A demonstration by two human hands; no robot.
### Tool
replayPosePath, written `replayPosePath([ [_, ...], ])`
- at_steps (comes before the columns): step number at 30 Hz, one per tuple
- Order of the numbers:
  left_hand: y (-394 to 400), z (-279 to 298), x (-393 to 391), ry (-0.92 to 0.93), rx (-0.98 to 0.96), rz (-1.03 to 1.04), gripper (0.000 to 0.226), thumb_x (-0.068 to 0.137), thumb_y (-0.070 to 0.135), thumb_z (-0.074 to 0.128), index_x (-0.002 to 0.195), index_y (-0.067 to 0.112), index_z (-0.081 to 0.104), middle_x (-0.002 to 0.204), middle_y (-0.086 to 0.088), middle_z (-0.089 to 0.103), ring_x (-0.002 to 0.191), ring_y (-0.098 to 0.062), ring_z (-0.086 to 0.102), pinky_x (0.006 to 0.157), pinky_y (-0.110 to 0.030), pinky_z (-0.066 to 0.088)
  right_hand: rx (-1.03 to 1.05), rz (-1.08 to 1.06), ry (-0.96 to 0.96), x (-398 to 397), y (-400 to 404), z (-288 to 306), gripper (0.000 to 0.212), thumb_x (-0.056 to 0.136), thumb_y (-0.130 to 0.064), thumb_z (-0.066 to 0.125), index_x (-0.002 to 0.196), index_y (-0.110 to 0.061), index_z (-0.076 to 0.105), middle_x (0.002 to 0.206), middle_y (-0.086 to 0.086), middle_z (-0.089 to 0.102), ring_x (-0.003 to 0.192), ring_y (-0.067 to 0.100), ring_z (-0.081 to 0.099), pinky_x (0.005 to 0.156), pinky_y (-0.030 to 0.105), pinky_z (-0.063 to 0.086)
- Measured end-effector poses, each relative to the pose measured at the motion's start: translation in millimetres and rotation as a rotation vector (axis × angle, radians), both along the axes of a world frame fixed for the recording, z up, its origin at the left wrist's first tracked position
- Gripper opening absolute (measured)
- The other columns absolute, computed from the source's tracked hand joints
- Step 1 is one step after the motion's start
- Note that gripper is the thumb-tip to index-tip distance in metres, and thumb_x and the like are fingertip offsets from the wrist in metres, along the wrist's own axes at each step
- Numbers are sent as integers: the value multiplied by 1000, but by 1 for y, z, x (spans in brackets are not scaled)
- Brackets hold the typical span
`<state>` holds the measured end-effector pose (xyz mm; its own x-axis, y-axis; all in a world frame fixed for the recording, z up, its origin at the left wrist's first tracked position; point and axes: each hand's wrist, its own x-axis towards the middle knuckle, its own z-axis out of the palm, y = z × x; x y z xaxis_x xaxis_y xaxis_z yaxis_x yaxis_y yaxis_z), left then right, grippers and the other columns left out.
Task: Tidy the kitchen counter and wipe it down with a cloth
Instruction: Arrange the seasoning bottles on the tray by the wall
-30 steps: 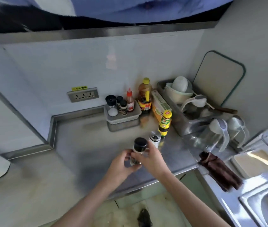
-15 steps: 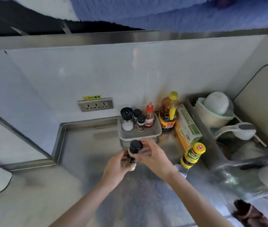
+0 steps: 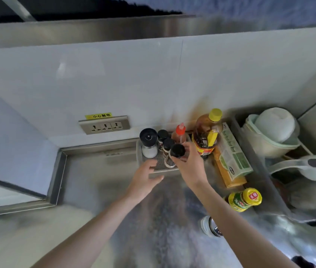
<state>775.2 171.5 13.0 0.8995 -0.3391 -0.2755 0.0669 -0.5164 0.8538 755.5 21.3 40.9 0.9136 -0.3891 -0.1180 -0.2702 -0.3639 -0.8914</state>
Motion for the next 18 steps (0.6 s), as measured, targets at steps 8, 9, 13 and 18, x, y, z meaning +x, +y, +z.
replayPosePath([
  [8,7,-12,27,128,10,42,37,82,1,61,117,3,50,118,-9,54,106,-23,55,91,-31,45,-60,11,85,28,1,-53,38,81,-8,67,113,-8,47,101,5,57,97,27,59,85,42,50],
  [9,6,-13,31,147,6,53,36,82,1,60,117,4,50,121,-11,54,106,-24,55,90,-33,47,-66,22,107,31,2,-57,36,81,-9,67,111,-9,46,102,8,59,96,27,59,83,41,50],
  [13,-5,-16,41,209,-19,100,37,83,-1,57,119,3,49,126,-13,52,104,-23,57,83,-30,47,-47,58,142,38,0,-74,43,77,-10,69,111,-17,45,108,9,59,100,27,59,85,43,50],
  [18,-23,-16,46,252,-84,118,51,81,-6,58,128,0,40,125,-14,48,91,-20,54,68,-20,48,114,95,158,45,-5,-73,70,59,-9,82,115,-22,43,117,3,58,112,19,54,98,38,45],
])
